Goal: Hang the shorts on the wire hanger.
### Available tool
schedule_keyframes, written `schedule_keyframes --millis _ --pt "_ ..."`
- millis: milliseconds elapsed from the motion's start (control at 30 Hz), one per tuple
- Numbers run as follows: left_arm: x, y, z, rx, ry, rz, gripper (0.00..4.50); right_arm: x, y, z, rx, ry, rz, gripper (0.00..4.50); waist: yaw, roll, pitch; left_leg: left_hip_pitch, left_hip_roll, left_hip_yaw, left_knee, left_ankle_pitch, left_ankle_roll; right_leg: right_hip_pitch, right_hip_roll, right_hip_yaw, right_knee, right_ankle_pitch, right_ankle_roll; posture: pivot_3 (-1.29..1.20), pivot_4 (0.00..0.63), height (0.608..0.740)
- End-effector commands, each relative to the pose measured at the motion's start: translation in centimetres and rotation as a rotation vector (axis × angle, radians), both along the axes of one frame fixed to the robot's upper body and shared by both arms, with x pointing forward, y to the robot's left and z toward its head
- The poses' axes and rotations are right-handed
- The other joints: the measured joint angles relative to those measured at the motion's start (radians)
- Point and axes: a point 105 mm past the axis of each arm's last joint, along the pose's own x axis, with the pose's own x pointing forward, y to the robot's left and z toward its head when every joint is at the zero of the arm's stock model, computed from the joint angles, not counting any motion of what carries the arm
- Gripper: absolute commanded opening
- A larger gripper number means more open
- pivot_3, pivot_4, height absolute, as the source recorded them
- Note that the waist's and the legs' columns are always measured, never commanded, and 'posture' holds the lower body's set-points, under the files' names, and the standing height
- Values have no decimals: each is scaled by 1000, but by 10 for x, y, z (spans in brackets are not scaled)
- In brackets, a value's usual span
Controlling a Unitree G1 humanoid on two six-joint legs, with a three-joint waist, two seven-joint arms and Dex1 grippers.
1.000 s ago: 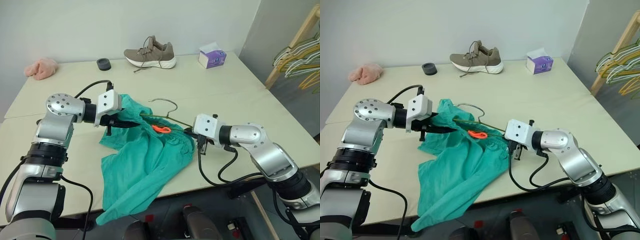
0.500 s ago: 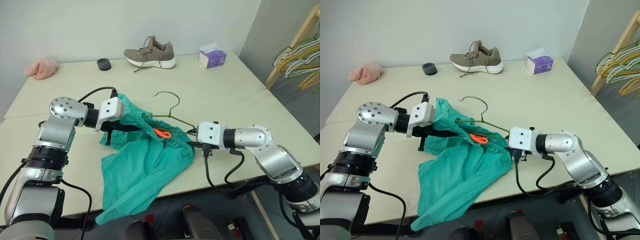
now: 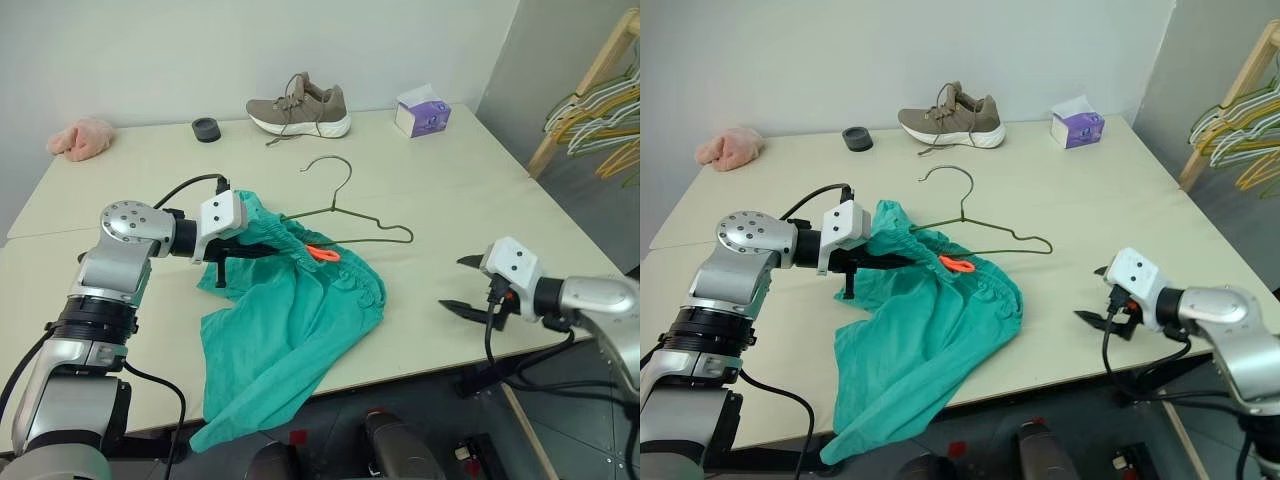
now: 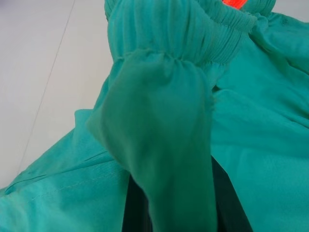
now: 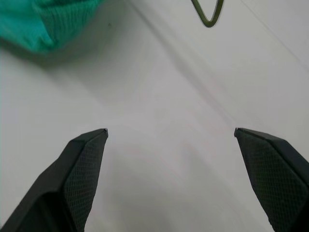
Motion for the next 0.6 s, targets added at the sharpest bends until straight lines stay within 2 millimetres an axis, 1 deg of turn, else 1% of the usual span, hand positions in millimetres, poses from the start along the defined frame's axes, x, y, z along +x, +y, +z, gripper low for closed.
schedule_keyframes --millis 33,100,167,333,500,600 --pt "3 -1 17 -41 -60 8 0 -1 30 7 202 12 -99 4482 -1 0 0 0 0 0 0 0 0 0 0 0 1 0 0 -231 111 740" --pt "3 -2 18 -45 -63 7 0 1 52 1 324 51 -161 4482 1 0 0 0 0 -1 0 0 0 -1 0 0 1 0 0 -227 112 740" --pt "3 -3 19 -48 -65 7 0 3 67 -4 392 91 -203 4482 3 0 0 -1 0 -1 0 0 0 -1 0 -1 1 0 0 -225 111 740" --pt "3 -4 21 -52 -74 7 0 1 89 -20 442 191 -232 4482 10 0 0 -2 -3 0 1 0 0 -1 -1 -1 1 0 0 -211 110 740" --pt "4 -4 23 -66 -82 11 0 4 101 -38 442 275 -271 4482 7 -1 0 -2 -4 0 1 0 0 -1 -1 -1 1 0 0 -208 108 740" --pt "4 -5 24 -71 -84 13 0 9 106 -44 433 288 -296 3927 5 -1 -1 -2 -3 0 1 0 0 -1 -1 -1 1 0 0 -205 105 740"
